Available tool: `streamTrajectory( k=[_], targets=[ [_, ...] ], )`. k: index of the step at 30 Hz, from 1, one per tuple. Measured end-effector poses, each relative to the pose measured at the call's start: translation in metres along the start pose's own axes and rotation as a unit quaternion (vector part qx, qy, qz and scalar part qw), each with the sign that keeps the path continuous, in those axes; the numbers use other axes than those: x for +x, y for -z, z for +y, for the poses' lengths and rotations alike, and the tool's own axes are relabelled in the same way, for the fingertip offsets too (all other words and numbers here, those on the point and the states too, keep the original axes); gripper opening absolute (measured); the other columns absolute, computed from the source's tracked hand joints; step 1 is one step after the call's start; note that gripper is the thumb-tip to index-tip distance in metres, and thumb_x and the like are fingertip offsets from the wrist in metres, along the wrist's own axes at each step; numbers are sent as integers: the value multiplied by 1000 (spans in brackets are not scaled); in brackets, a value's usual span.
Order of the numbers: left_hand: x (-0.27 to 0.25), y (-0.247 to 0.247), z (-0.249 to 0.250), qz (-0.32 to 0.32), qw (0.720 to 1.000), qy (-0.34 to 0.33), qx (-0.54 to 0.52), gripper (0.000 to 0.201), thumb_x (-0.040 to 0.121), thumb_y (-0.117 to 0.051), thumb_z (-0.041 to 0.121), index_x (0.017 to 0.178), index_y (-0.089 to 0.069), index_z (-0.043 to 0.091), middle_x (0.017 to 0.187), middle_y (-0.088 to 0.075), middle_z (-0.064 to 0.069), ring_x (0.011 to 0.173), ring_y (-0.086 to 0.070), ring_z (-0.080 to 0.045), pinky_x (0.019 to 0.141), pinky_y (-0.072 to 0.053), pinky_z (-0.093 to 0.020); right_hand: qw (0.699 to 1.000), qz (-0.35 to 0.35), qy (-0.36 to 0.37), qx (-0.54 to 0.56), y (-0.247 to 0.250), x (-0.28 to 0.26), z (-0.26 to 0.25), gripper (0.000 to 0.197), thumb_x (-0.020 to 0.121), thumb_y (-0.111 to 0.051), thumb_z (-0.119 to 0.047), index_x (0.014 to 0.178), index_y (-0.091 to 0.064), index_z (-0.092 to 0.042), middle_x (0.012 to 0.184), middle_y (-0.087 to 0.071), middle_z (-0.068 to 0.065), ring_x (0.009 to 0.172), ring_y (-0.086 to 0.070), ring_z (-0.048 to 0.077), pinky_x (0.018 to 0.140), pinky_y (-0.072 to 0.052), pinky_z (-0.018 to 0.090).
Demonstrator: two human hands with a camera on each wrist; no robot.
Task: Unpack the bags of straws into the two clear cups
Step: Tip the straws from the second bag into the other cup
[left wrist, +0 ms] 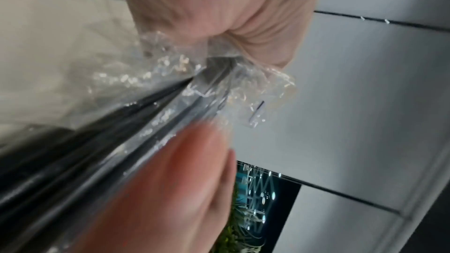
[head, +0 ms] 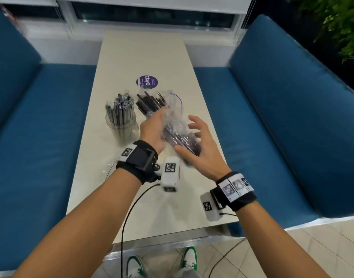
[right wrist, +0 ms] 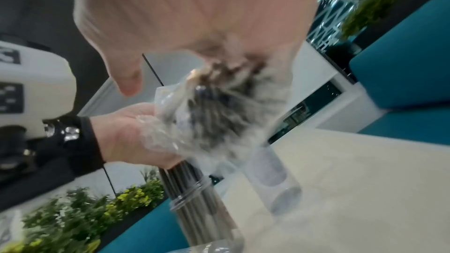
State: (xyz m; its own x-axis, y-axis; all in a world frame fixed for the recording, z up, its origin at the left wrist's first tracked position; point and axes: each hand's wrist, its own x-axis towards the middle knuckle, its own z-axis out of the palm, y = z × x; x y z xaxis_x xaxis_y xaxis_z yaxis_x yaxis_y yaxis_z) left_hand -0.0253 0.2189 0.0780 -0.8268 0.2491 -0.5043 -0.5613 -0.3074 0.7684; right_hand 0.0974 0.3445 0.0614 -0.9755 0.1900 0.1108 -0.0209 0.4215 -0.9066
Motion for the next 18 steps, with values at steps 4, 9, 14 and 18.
streamTrajectory(
  k=[4, 9, 14, 18],
  targets=[
    [-2, -16, 15, -41, 998, 39, -31, 23, 95, -68, 32, 114, -72, 18, 103, -77, -9, 74, -72, -25, 69, -61, -31, 992, 122, 22, 31, 25, -18, 7, 79, 83, -88, -39, 149, -44, -33, 136, -61, 2, 120, -67, 15, 98, -59, 31],
    [-14, -39, 4, -144, 982, 102, -63, 61, 99, -64, 44, 141, -61, 0, 140, -65, -24, 117, -73, -38, 100, -59, -53, 911, 326, 24, 252, 32, 2, -6, 63, 84, -85, -2, 136, -51, -5, 108, -73, 12, 83, -73, 12, 76, -60, 26],
    [-28, -57, -3, -223, 952, 141, -153, 69, 97, -66, 51, 147, -59, 3, 145, -61, -28, 134, -60, -49, 113, -46, -64, 845, 382, 50, 372, 30, 32, -29, 44, 89, -78, 3, 127, -57, 6, 100, -77, 4, 91, -73, 17, 86, -60, 30],
    [-30, -57, -5, -210, 949, 157, -173, 54, 108, -53, 40, 103, -82, -5, 111, -77, -28, 92, -79, -42, 79, -66, -51, 878, 304, 132, 346, 38, 59, -46, 29, 89, -70, 12, 111, -57, -2, 101, -73, 25, 100, -74, 45, 95, -59, 55]
  ],
)
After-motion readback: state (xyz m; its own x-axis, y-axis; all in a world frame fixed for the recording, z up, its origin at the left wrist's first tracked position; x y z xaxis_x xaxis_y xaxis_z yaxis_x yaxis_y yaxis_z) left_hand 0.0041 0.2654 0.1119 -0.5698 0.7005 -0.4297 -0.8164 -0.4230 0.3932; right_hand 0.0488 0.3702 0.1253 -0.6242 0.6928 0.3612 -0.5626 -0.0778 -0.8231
